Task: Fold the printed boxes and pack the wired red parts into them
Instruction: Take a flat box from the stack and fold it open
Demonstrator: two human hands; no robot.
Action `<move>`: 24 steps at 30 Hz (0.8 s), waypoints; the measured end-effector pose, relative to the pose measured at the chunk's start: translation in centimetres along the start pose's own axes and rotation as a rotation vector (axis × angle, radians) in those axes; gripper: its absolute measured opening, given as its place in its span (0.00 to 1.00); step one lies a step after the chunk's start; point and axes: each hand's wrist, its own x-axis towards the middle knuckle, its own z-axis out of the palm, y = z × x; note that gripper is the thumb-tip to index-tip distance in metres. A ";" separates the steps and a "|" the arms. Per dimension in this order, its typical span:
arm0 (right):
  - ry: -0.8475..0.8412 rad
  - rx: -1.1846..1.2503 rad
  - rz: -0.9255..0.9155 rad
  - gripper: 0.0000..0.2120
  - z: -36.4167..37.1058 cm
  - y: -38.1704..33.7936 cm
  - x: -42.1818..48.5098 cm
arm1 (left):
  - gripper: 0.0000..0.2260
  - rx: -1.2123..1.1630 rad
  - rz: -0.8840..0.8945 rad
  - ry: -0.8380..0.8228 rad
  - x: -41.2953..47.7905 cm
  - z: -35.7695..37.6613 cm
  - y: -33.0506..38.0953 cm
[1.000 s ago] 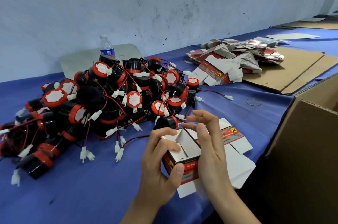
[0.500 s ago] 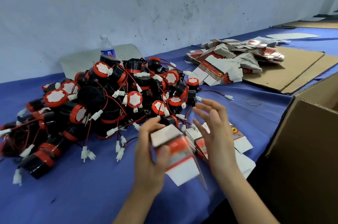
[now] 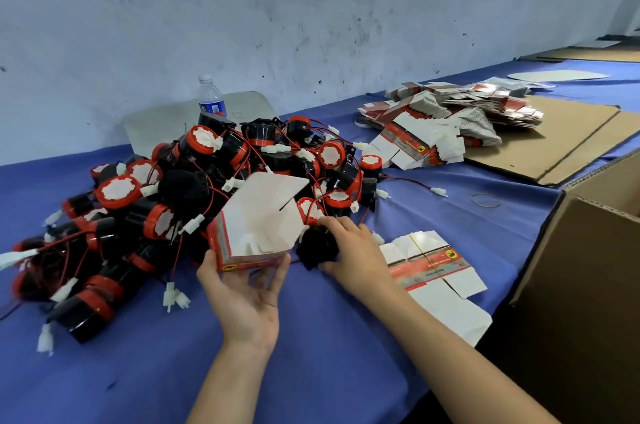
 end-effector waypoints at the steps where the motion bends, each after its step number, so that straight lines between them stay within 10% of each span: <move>1: 0.043 0.021 0.016 0.30 0.0 0.0 0.1 | 0.23 -0.033 -0.011 0.000 0.0 0.0 0.1; 10: 0.322 1.419 0.132 0.22 -5.0 -2.1 -3.1 | 0.19 -0.148 -0.056 -0.061 0.3 -0.2 -0.2; 15: 0.538 1.748 0.201 0.25 -7.9 -3.1 -3.7 | 0.23 -0.178 -0.204 -0.223 -0.6 0.5 -0.7; 20: 0.811 1.584 0.120 0.22 -10.8 -3.0 -4.5 | 0.16 -0.253 -0.237 -0.168 -0.6 0.3 -0.7; 24: 0.522 0.981 -0.305 0.29 -10.0 -5.1 -5.8 | 0.18 -0.164 -0.211 -0.135 -0.4 0.3 -1.2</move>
